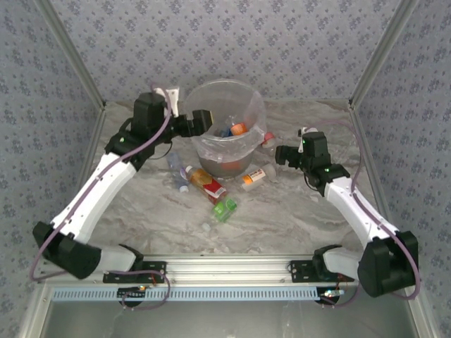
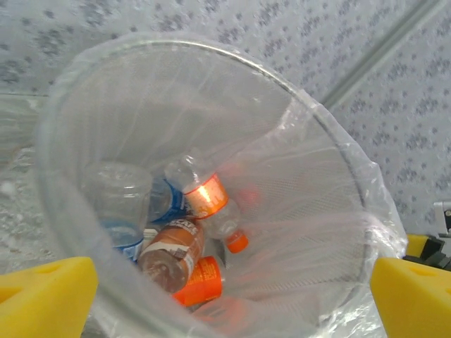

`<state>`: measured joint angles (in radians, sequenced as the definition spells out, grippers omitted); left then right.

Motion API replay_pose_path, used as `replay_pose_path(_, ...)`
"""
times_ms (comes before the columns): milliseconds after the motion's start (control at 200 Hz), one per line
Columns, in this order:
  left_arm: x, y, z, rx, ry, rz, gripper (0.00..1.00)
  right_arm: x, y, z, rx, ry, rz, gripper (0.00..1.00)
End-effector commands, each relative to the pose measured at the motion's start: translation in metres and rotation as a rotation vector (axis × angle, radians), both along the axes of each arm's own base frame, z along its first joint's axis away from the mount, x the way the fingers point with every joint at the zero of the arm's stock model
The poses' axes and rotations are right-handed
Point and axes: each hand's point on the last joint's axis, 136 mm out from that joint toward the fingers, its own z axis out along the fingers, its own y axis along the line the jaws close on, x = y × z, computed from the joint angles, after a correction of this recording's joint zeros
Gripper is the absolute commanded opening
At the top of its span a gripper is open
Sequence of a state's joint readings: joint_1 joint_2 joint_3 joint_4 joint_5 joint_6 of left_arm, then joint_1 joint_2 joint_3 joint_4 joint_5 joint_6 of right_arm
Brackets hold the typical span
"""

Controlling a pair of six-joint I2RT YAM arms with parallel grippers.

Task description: Put the plastic bottles in the bin

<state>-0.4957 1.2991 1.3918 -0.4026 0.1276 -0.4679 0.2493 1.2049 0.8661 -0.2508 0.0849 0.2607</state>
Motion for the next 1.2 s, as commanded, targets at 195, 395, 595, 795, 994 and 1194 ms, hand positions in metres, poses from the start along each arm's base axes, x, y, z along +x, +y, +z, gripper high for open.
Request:
replay_pose_path(195,-0.019,0.102,0.0,-0.031,-0.109,0.446,1.0,0.024,0.006,-0.028,0.003,0.145,0.109,1.0)
replay_pose_path(395,-0.029,0.144,-0.027,-0.043,-0.075,0.597,0.99,0.052,0.013,-0.05,0.021,0.215,0.154,1.0)
replay_pose_path(595,-0.039,0.161,-0.043,-0.023,-0.085,0.659,1.0,0.084,0.021,-0.077,0.019,0.331,0.158,0.99)
replay_pose_path(795,-0.044,0.166,-0.052,0.029,-0.052,0.666,0.99,0.106,0.032,-0.097,-0.019,0.374,0.199,0.99)
replay_pose_path(994,-0.042,0.167,-0.058,0.018,-0.032,0.677,1.0,0.122,0.04,-0.121,-0.073,0.411,0.191,0.98)
replay_pose_path(1194,-0.041,0.168,-0.063,0.01,-0.021,0.682,0.99,0.135,0.055,-0.136,-0.092,0.439,0.234,0.98)
